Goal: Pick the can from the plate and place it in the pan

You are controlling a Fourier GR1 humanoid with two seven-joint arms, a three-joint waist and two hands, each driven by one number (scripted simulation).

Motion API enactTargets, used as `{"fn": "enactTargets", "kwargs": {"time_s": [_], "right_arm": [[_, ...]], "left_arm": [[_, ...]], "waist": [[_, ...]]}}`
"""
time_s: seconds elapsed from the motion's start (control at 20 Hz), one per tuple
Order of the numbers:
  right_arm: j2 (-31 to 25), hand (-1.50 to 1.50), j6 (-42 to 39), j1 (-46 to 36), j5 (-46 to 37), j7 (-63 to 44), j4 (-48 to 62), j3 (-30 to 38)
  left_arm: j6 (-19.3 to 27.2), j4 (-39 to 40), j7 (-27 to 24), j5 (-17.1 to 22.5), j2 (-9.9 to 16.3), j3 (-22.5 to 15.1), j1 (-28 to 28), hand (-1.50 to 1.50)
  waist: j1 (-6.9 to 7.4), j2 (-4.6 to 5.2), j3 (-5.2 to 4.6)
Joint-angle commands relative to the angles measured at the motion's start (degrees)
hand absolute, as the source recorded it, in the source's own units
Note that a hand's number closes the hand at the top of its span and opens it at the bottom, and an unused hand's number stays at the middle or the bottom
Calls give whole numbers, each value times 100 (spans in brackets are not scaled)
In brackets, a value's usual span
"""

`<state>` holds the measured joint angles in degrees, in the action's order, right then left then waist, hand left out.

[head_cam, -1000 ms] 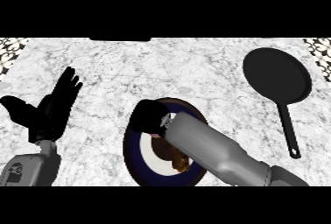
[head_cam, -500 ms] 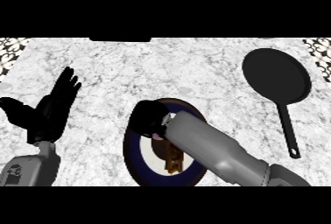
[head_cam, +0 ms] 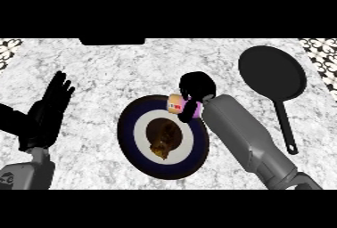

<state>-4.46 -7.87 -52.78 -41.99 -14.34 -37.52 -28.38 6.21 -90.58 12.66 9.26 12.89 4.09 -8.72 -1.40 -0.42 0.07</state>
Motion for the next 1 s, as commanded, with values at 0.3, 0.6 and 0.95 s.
{"fn": "enactTargets", "kwargs": {"time_s": [0.3,0.6,0.95], "right_arm": [[-205,150,1721,-755,-1345,-2746,-682,53],[-639,150,791,-719,-1669,-3472,-2189,133],[-1251,150,774,-435,-1662,-3362,-2724,969]], "left_arm": [[-58,88,-31,-25,-37,-33,59,0],[-144,112,-126,35,-83,23,-3,0],[-30,-156,13,-145,-178,-97,67,0]], "waist": [[59,-19,-12],[67,-1,-9],[139,26,-6]]}}
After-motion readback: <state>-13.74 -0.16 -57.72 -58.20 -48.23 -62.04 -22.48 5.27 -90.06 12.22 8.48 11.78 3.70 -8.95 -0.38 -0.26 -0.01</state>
